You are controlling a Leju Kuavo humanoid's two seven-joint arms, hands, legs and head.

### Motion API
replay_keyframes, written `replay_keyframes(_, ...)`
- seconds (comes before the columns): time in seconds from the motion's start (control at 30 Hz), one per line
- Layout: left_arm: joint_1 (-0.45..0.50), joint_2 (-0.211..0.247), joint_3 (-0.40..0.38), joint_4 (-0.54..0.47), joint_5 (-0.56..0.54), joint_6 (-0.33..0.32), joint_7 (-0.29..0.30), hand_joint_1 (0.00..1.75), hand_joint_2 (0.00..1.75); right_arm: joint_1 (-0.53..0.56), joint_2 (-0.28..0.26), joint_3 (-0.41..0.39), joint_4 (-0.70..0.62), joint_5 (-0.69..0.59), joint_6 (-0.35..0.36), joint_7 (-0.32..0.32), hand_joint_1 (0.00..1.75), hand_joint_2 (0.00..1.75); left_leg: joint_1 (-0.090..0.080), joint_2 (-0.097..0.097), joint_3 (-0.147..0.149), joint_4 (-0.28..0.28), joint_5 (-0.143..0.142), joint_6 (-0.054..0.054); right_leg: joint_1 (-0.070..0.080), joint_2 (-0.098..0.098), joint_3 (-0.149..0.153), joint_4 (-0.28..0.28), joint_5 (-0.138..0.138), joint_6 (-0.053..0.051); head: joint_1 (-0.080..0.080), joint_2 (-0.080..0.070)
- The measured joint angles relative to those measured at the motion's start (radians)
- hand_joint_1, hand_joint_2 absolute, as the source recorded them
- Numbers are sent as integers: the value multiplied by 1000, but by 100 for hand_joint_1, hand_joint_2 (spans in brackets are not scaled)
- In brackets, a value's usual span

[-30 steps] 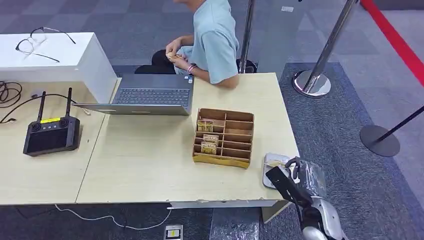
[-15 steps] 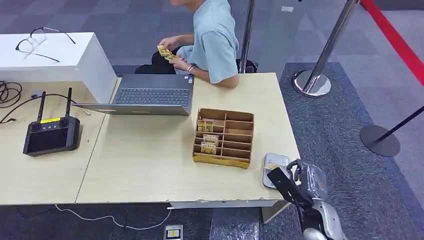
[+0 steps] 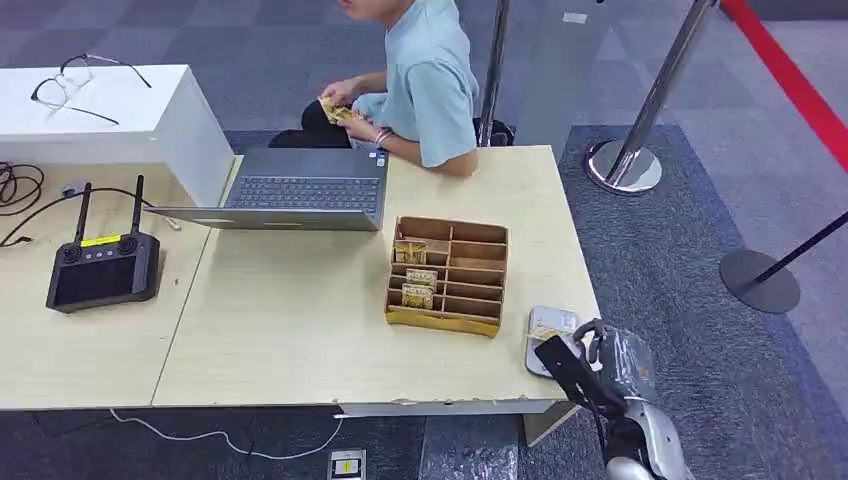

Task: Pass the card to the sensor for recognition and then transmit it.

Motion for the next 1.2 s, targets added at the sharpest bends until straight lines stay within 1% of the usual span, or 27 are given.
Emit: replay_keyframes(1.2, 0, 0, 0, 0, -8, -4, -9, 0, 175, -8, 1, 16, 24, -18, -5, 0, 175, 175, 0, 0, -1, 0, 0, 0, 0, 0, -1, 0, 0, 0, 0, 0)
